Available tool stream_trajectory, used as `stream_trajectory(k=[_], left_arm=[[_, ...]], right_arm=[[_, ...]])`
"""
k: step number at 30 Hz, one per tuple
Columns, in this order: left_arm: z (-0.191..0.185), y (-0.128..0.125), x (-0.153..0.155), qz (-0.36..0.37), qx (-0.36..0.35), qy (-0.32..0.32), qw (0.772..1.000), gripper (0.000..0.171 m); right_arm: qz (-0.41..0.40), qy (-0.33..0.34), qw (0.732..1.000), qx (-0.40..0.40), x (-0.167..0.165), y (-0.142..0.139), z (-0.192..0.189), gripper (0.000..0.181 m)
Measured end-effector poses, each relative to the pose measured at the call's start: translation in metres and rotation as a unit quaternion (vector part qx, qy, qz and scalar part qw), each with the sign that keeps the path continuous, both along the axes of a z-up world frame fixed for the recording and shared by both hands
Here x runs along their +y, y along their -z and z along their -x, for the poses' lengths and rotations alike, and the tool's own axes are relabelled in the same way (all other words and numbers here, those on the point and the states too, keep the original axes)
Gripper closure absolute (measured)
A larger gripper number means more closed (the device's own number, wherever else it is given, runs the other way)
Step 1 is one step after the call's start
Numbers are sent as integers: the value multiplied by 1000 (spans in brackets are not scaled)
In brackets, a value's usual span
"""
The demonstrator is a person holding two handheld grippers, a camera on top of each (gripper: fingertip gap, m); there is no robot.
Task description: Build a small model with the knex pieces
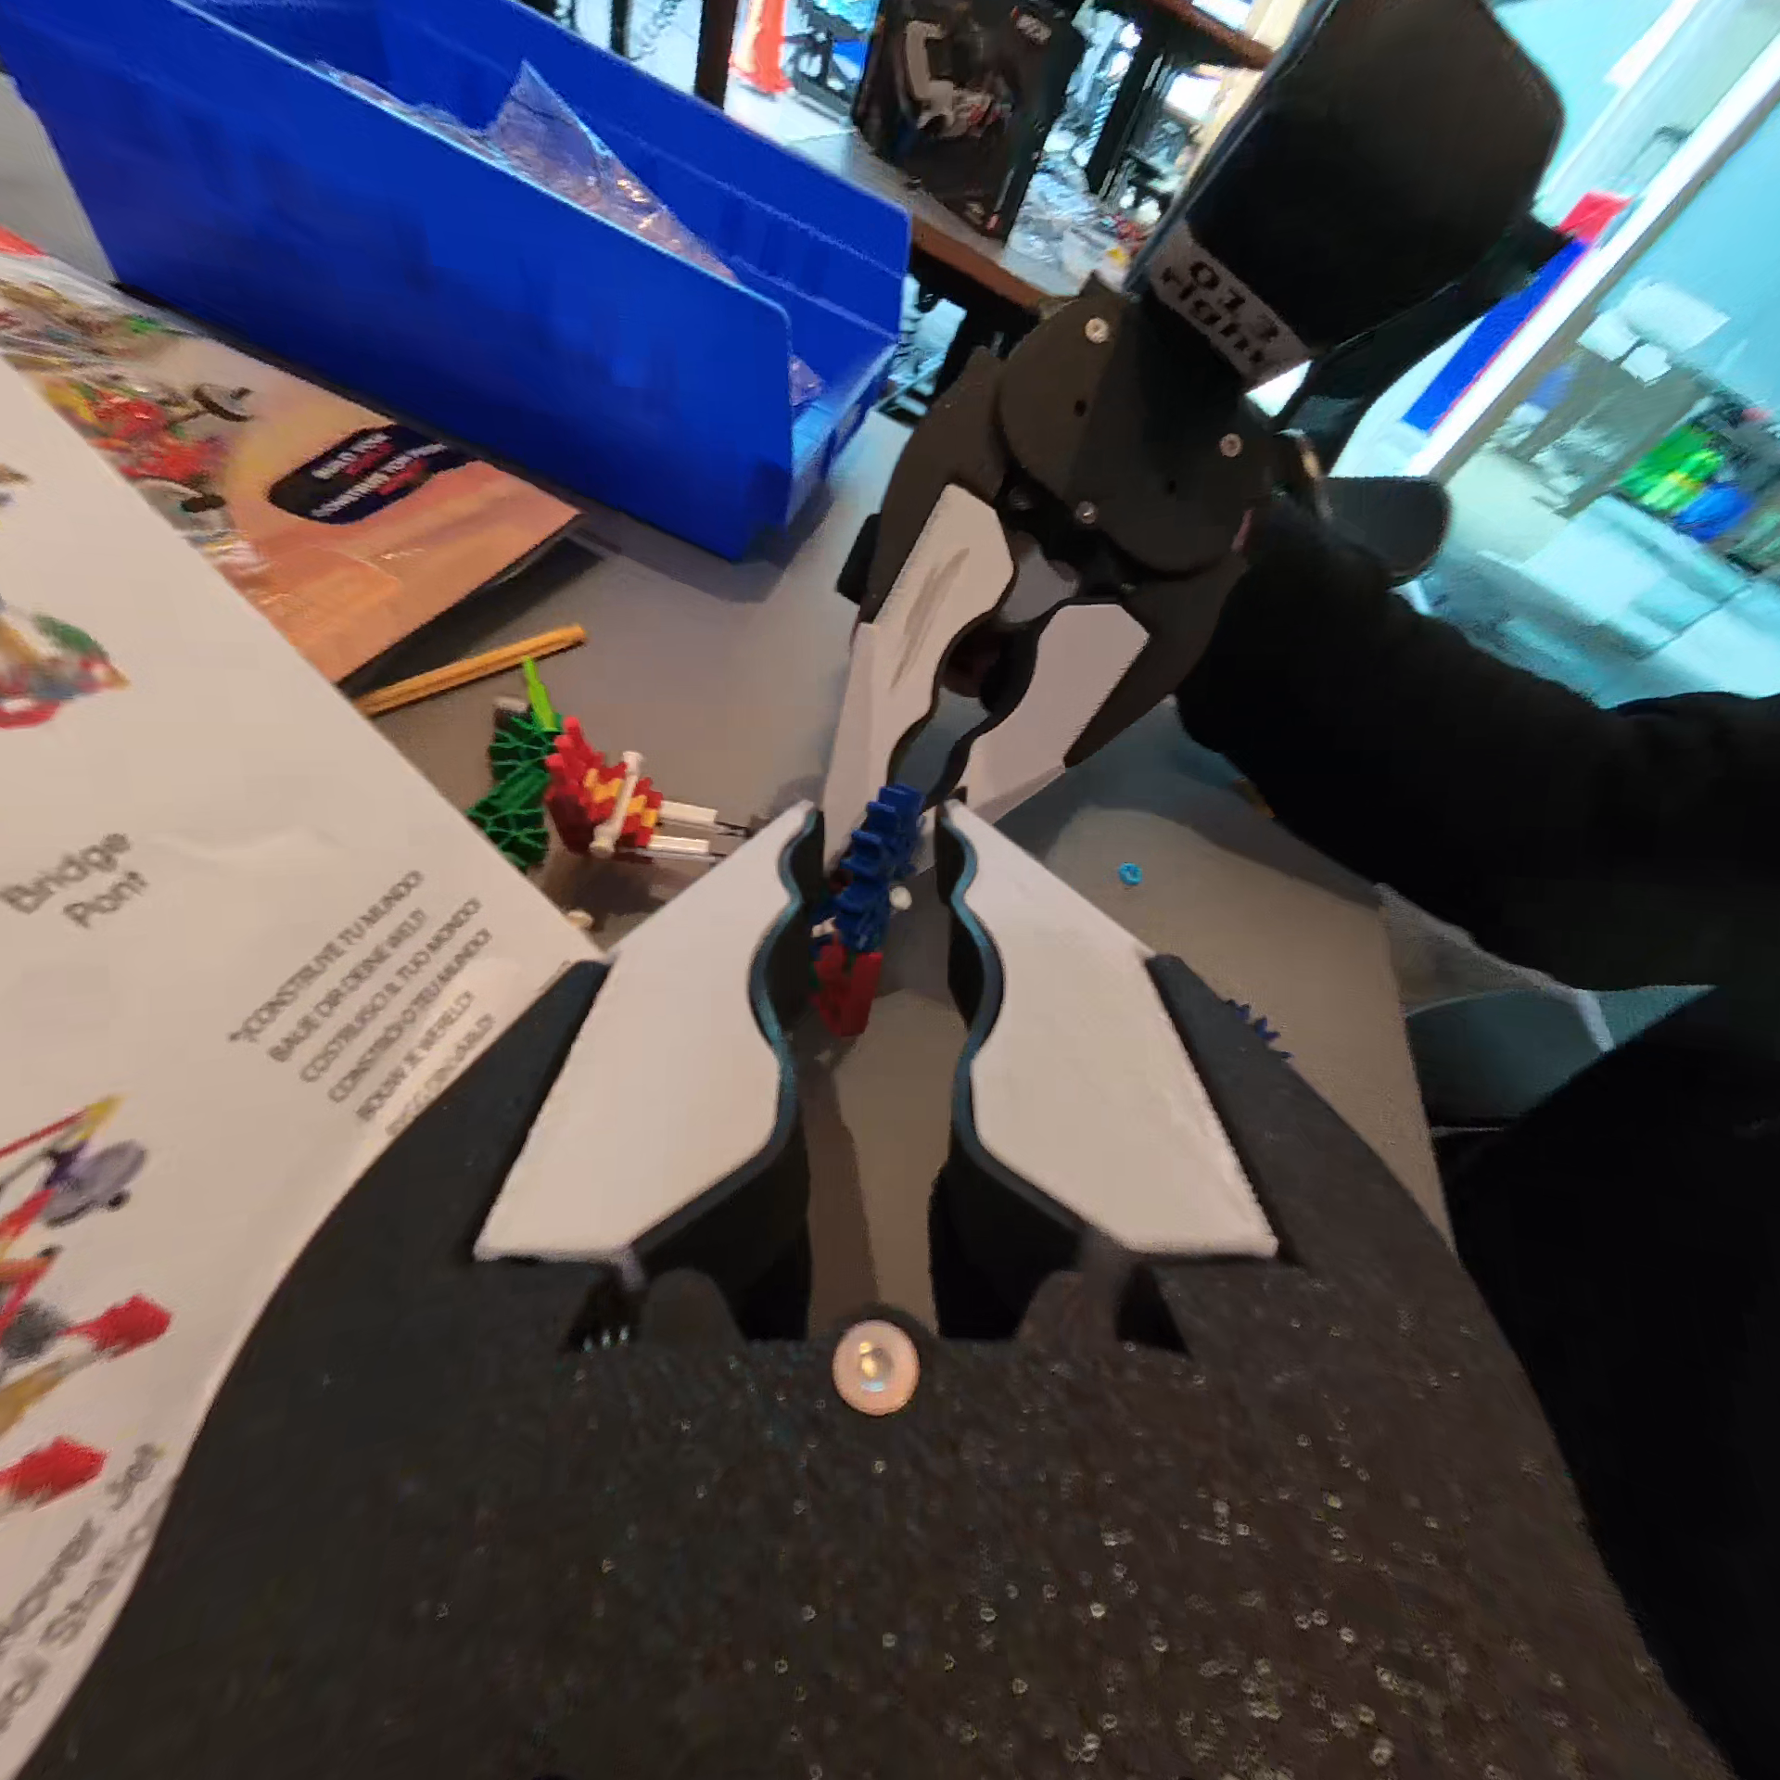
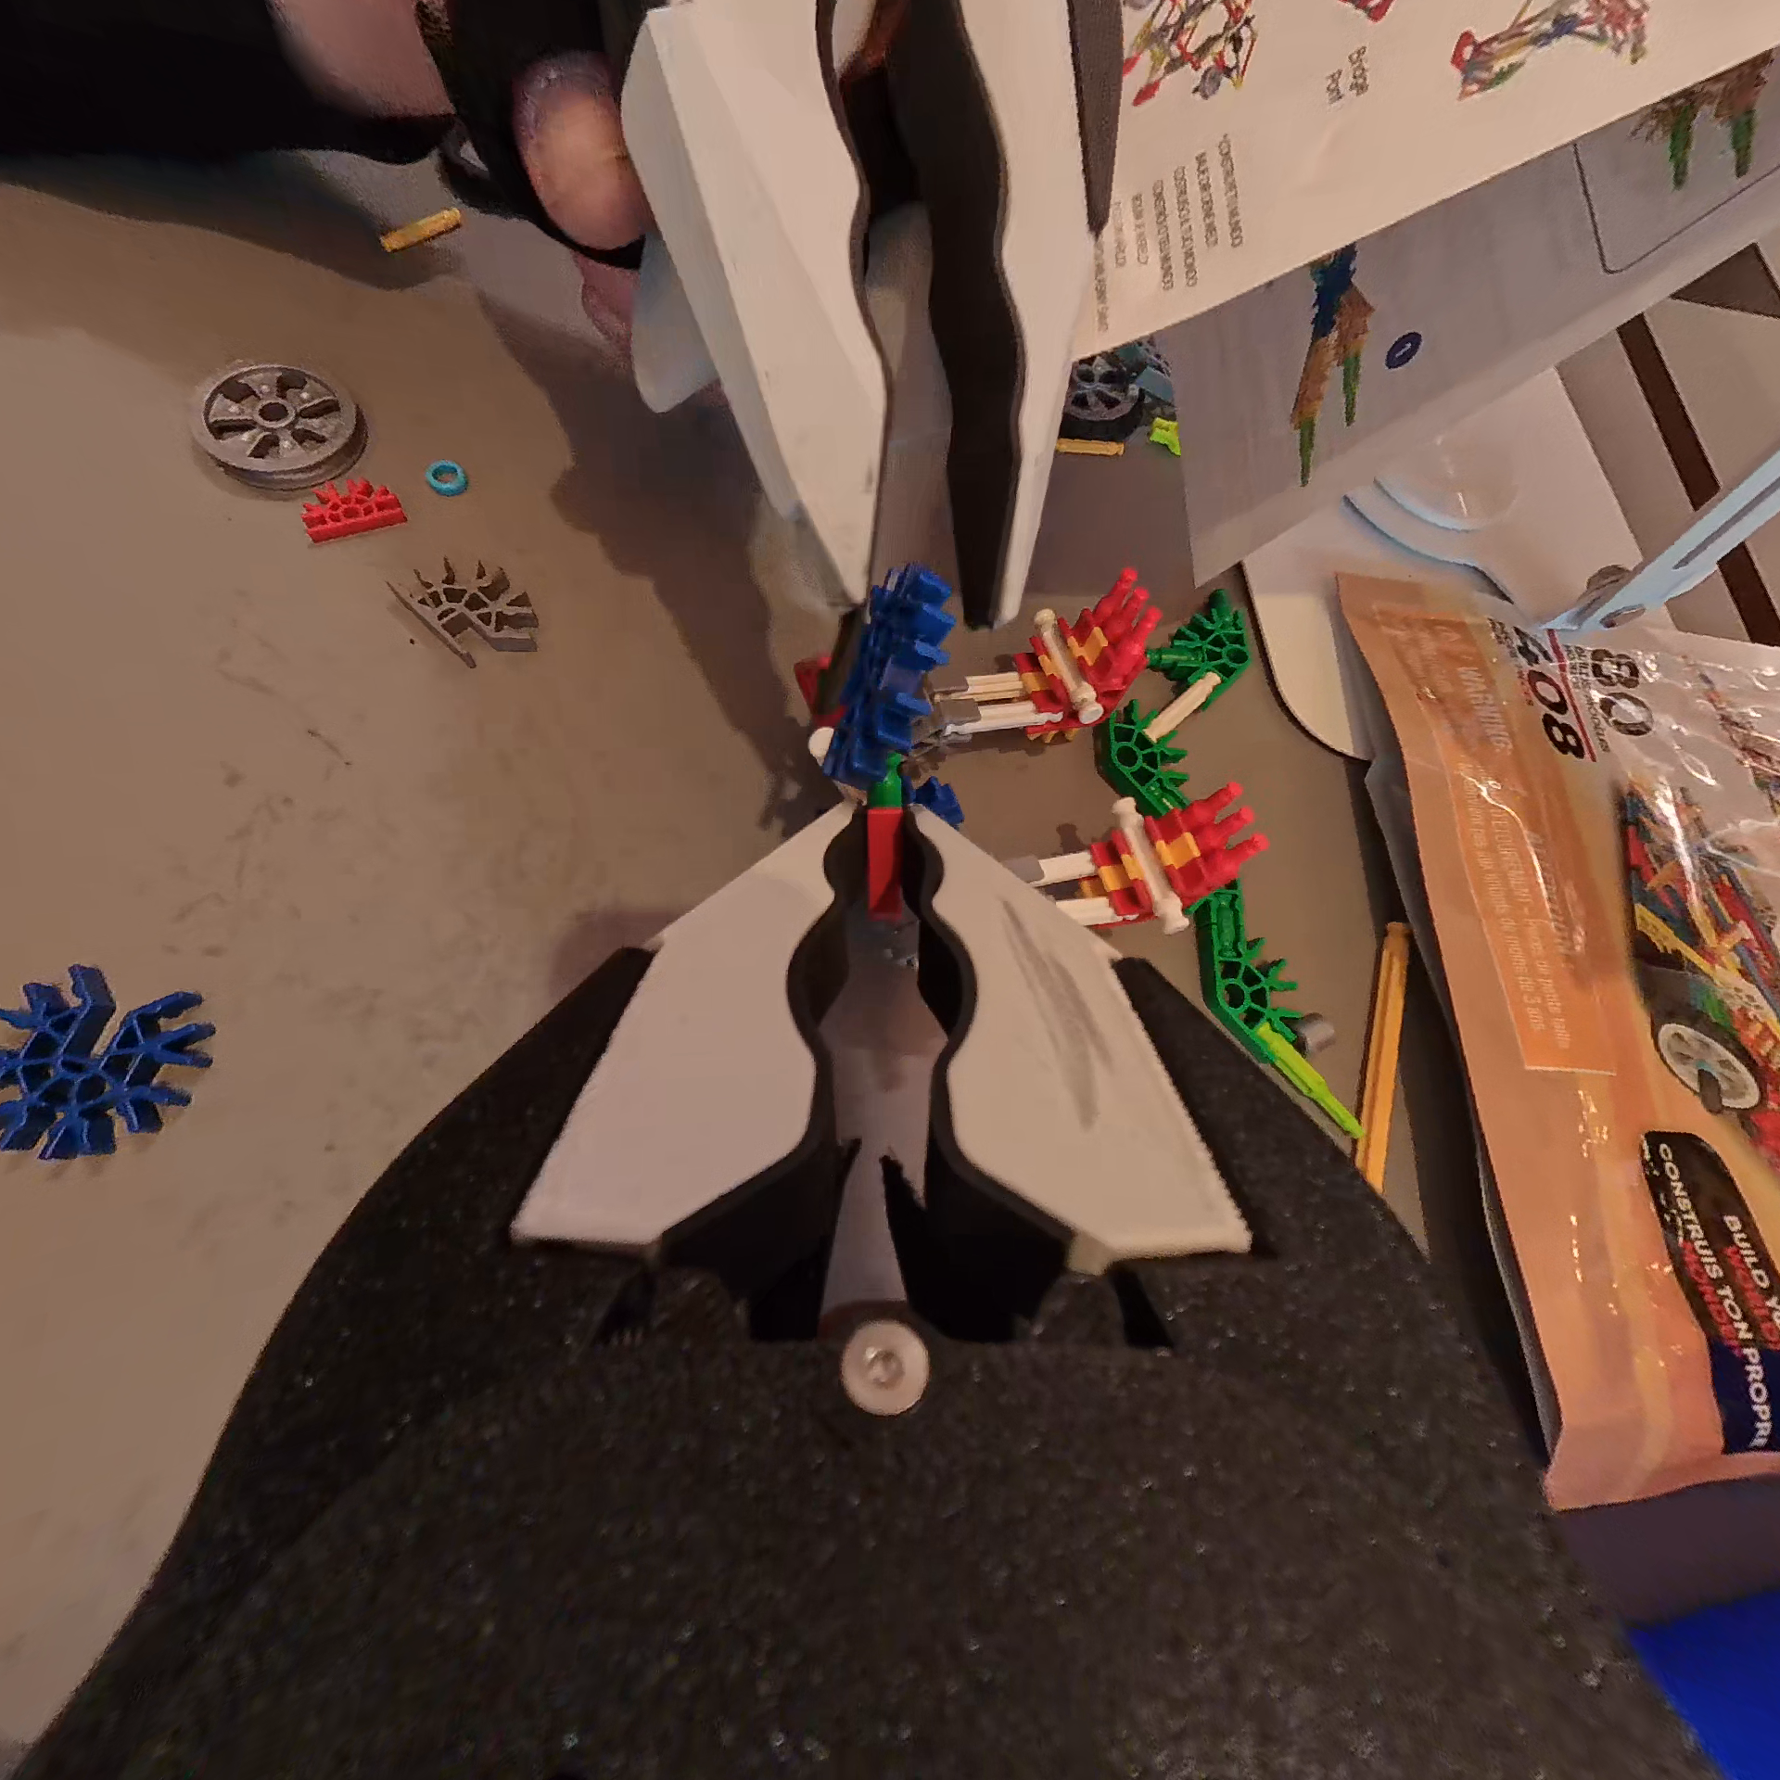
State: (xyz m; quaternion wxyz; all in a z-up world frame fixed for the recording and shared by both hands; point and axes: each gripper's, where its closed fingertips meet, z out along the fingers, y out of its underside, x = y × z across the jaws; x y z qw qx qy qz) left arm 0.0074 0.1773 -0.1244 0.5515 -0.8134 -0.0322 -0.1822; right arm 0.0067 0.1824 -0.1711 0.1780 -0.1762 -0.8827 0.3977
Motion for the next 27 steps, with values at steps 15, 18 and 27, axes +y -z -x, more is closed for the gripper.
stream_trajectory(k=[15,18,27], left_arm=[[2,5,7,23,-54,-10,998,165],[3,5,7,23,-75,-13,997,165],[6,6,7,12,-130,-10,991,165]], right_arm=[[-11,-1,1000,11,-1,1,0,176],[-10,-2,1000,11,-1,1,0,176],[-8,0,1000,11,-2,0,1,176]])
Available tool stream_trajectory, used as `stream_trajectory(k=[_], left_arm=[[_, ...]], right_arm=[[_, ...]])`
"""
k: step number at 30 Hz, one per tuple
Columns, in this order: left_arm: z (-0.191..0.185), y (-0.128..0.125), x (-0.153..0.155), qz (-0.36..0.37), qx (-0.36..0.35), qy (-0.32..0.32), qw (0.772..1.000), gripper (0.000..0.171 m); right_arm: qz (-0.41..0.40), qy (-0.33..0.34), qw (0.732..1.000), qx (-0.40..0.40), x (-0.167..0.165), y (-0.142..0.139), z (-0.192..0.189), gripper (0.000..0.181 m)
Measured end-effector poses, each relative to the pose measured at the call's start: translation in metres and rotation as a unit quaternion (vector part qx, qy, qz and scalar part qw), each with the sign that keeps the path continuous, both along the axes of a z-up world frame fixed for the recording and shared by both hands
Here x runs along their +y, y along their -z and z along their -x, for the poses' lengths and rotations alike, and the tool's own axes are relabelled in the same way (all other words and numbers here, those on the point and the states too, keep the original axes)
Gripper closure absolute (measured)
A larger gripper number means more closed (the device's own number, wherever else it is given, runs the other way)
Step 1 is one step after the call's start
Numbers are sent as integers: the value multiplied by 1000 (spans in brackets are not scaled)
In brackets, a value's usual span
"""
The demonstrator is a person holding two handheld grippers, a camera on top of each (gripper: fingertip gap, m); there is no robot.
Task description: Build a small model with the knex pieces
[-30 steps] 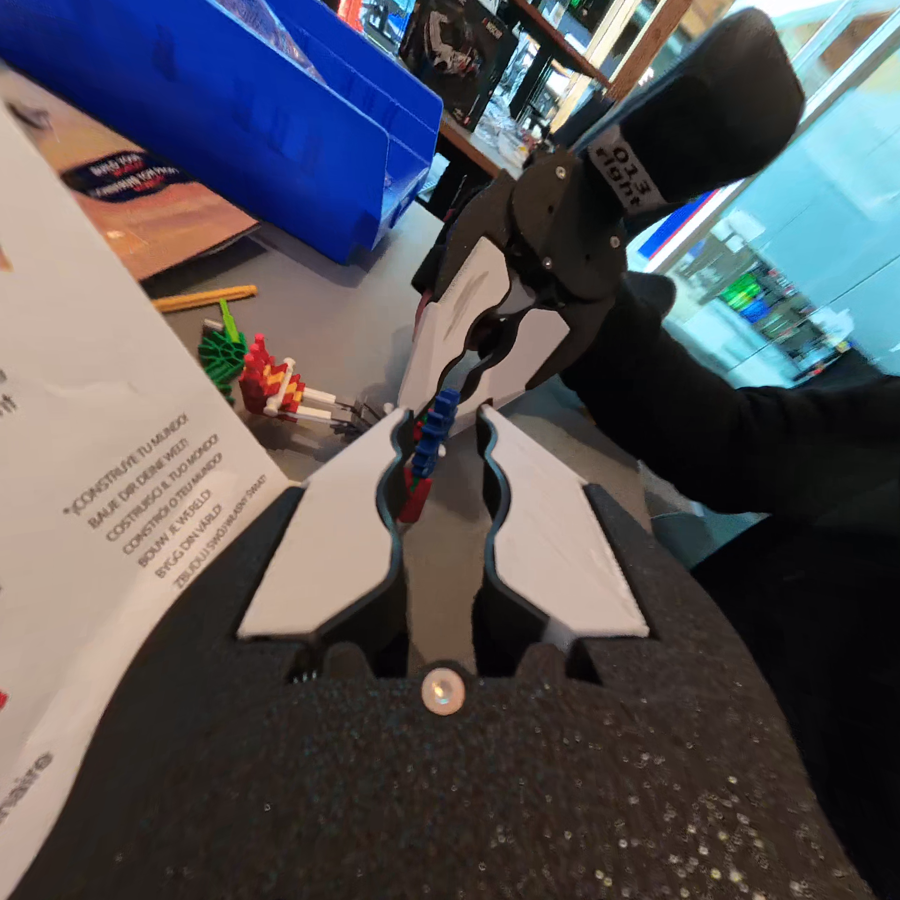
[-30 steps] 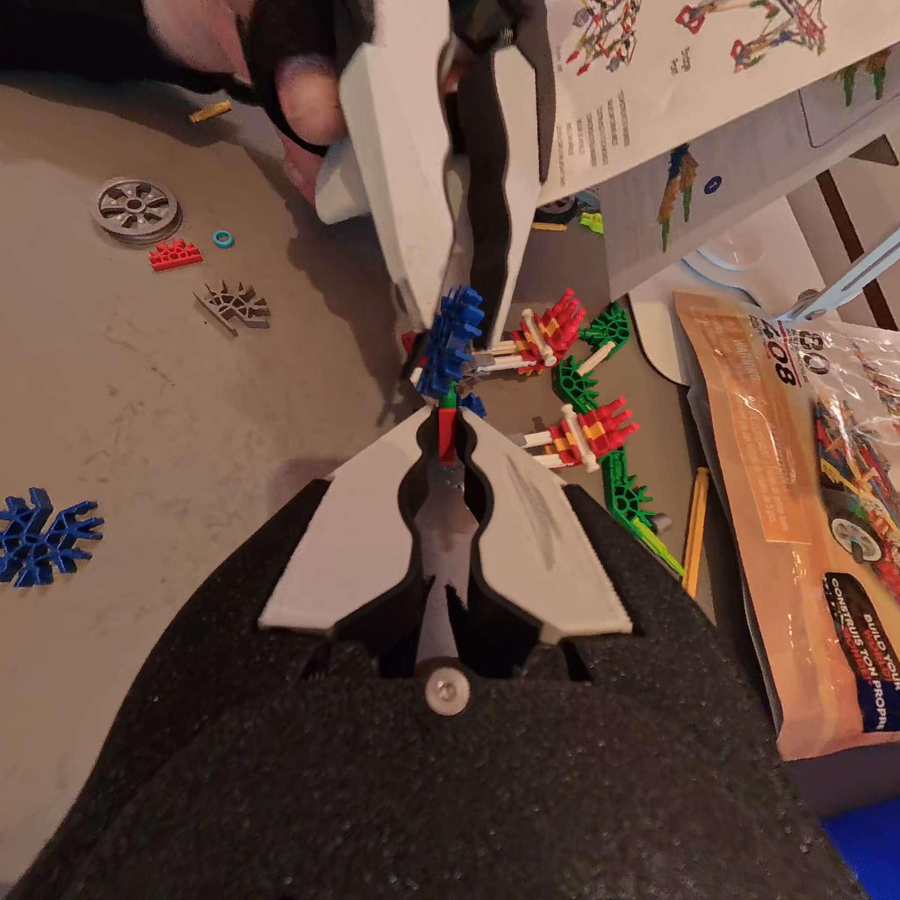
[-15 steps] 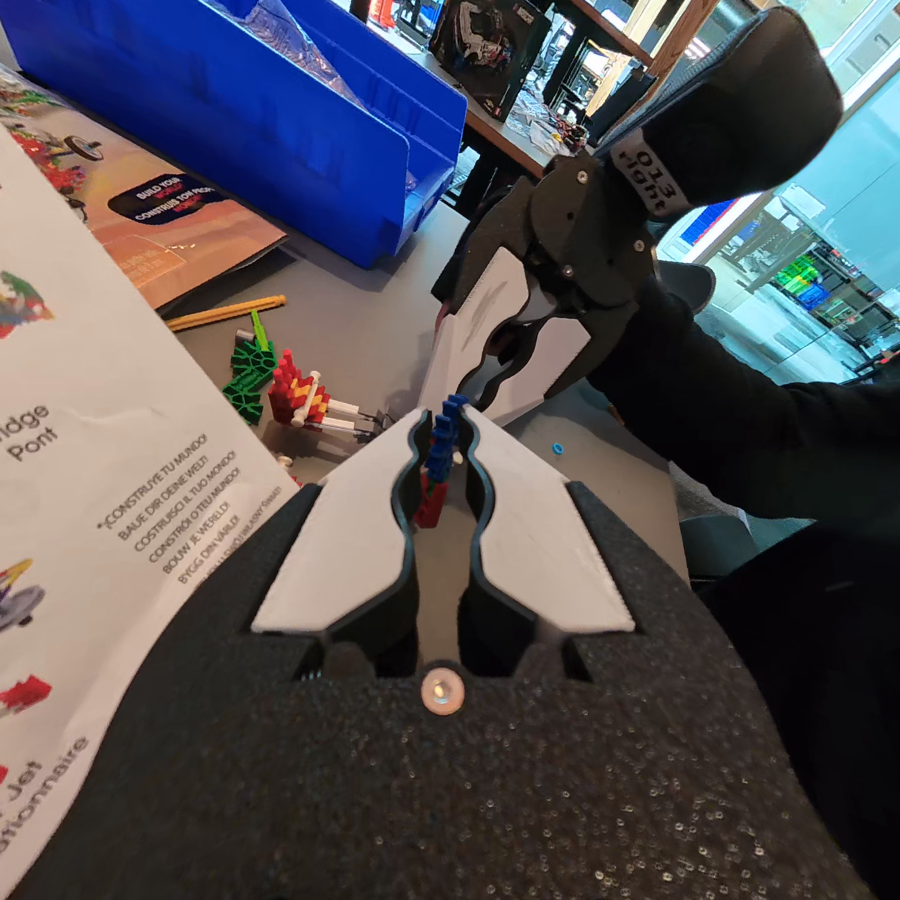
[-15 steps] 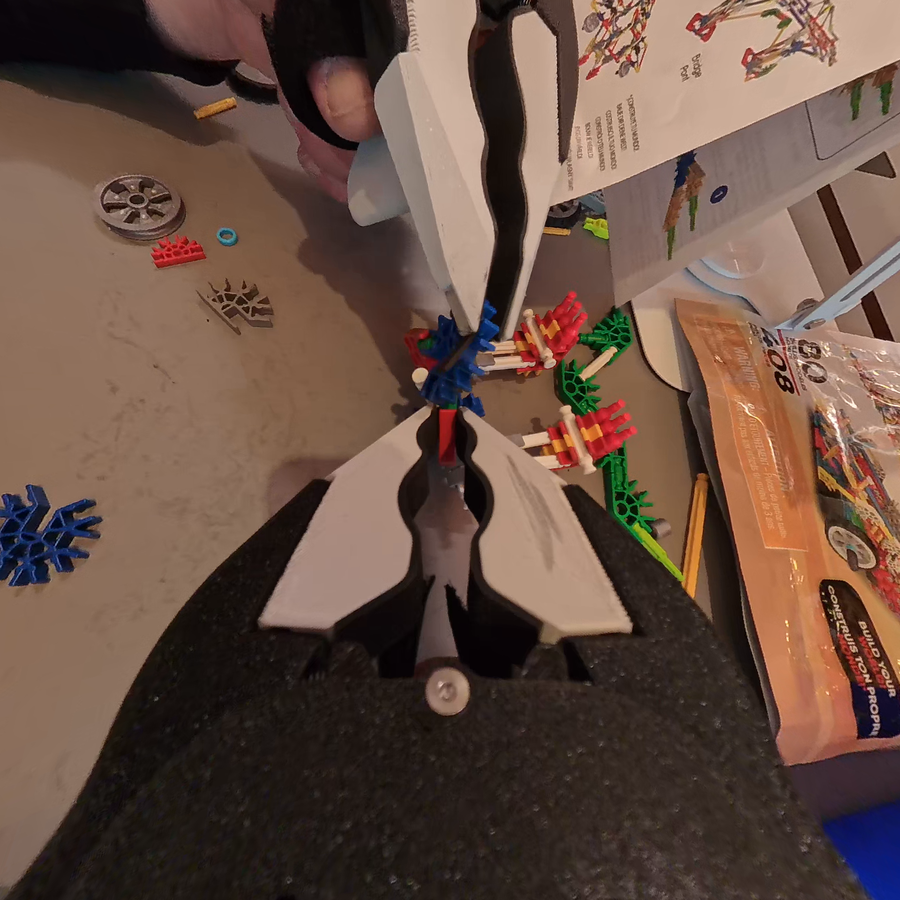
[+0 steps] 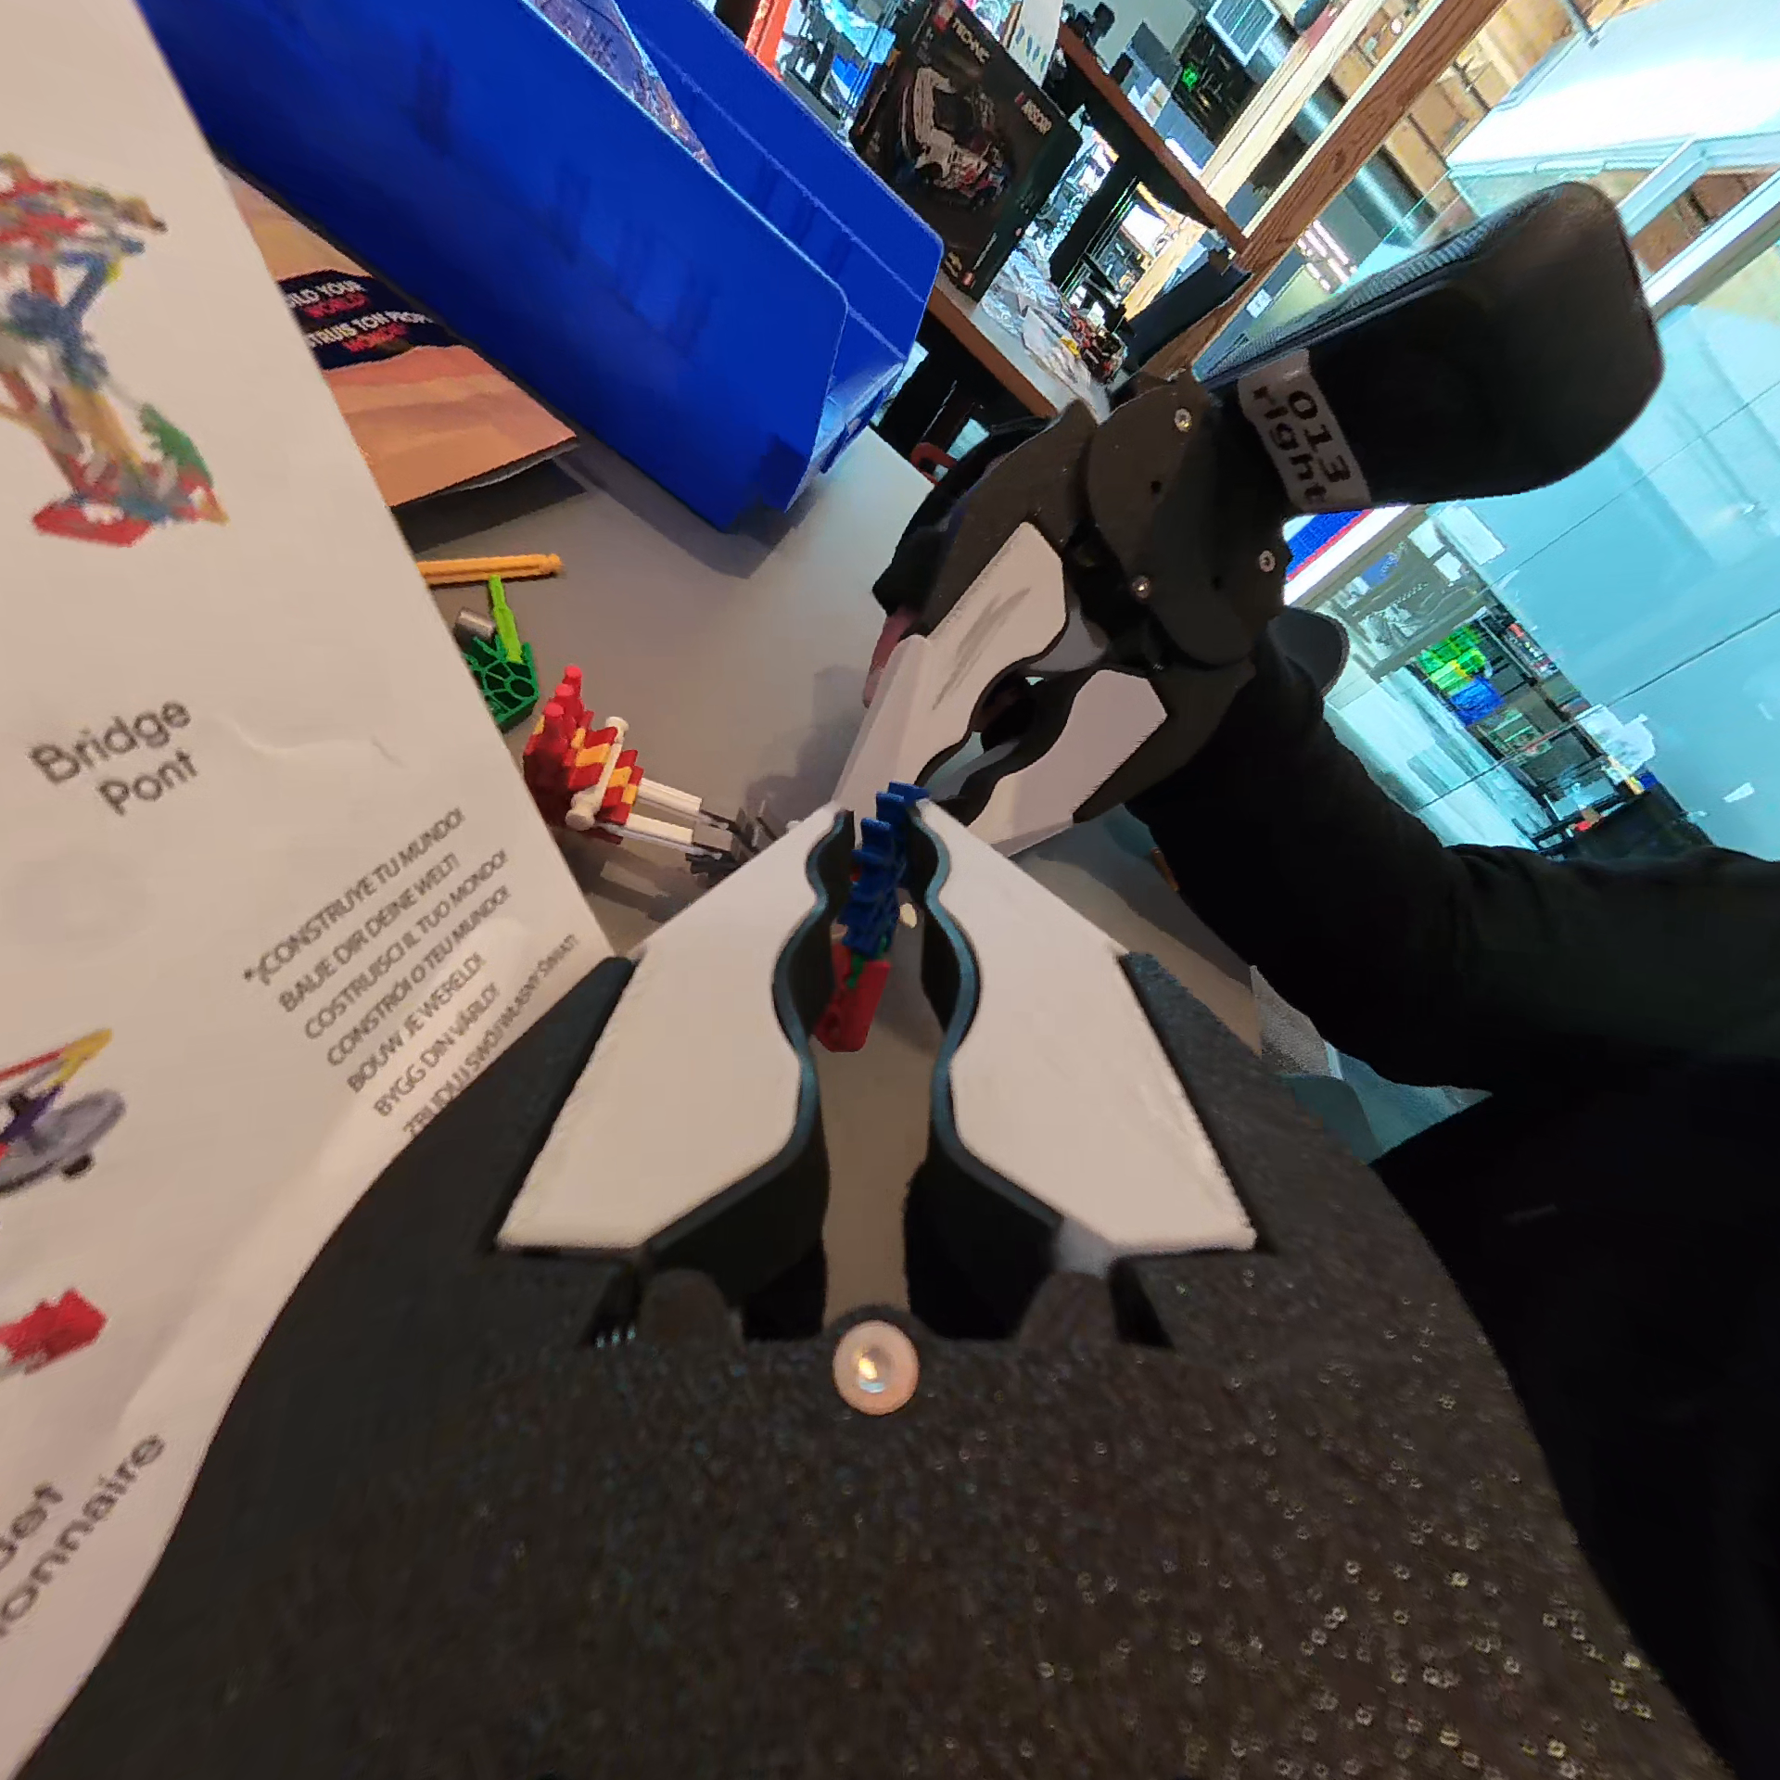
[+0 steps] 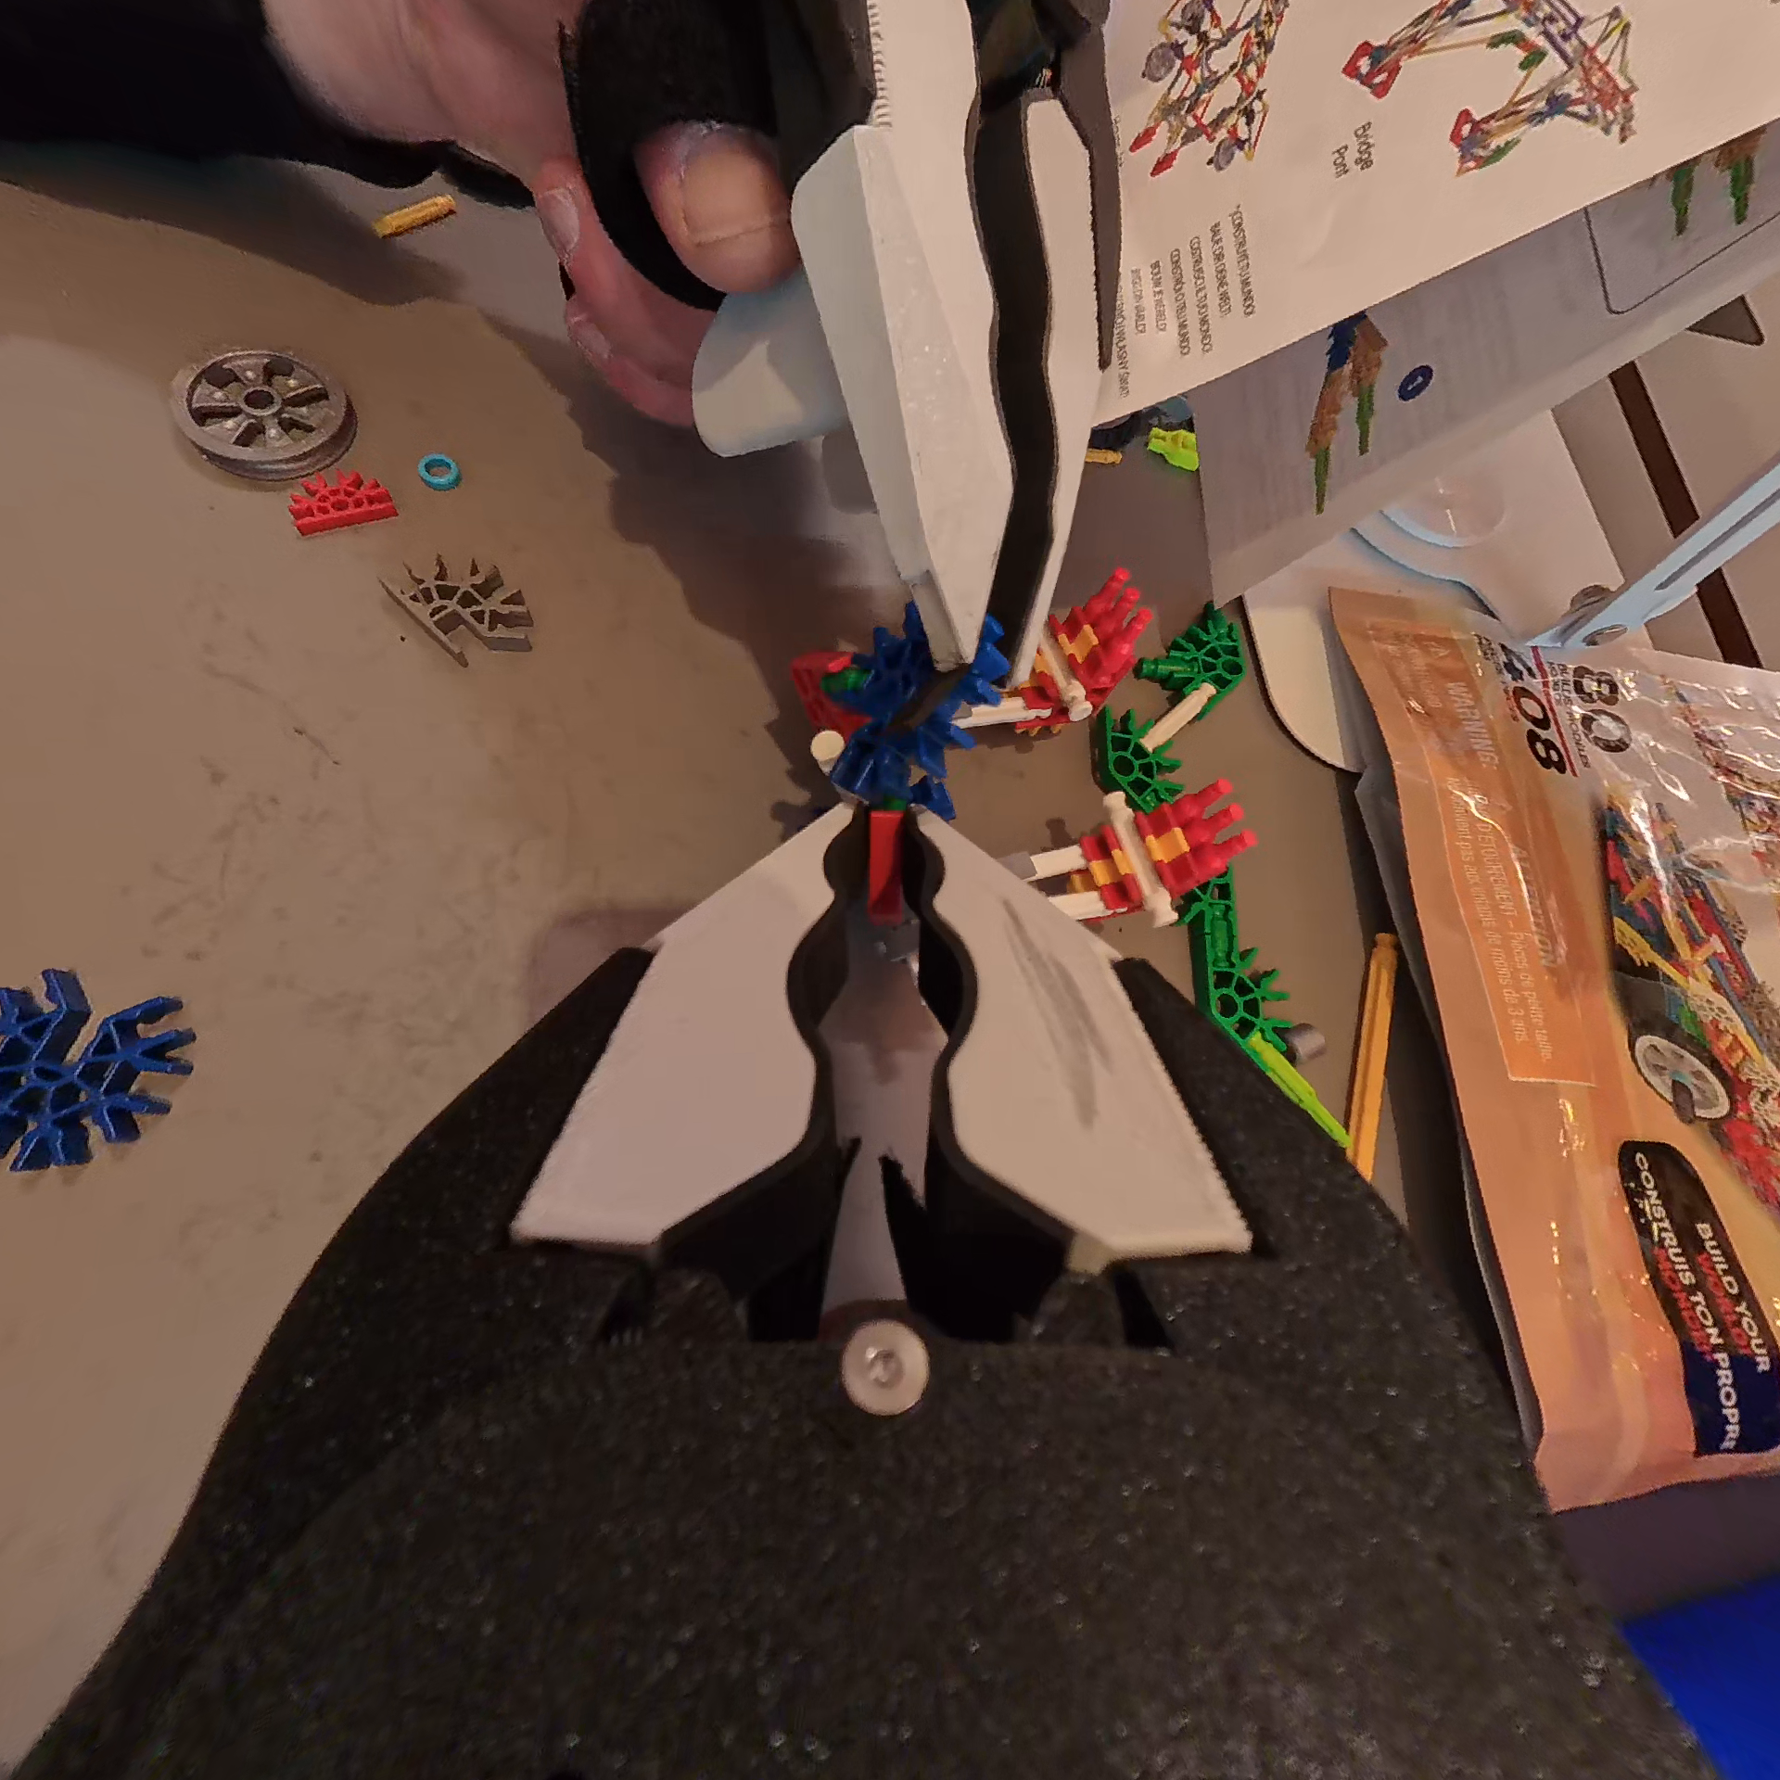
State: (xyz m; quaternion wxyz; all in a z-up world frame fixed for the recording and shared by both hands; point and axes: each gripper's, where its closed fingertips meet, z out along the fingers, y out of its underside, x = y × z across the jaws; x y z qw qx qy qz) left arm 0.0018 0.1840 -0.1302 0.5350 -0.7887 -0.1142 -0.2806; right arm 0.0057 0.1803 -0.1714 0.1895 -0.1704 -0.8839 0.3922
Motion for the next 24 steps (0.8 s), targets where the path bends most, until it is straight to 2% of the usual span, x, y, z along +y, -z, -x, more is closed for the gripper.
stream_trajectory(k=[4,9,12,18,20,24], left_arm=[[-2,-1,-1,2,14,2,1000,164],[-1,-2,-6,7,75,3,997,157],[-4,-2,-6,10,100,5,995,159],[-1,0,-6,16,97,0,995,161],[0,0,-7,16,96,-1,995,162],[2,0,-6,16,85,-7,996,162]], right_arm=[[1,-1,1000,-2,0,0,0,176],[5,-1,1000,-7,-1,0,-1,176],[9,0,1000,-10,-1,0,-1,176],[8,5,1000,-14,0,1,-1,174],[10,11,1000,-18,3,1,0,160],[46,13,999,-12,2,-13,0,155]])
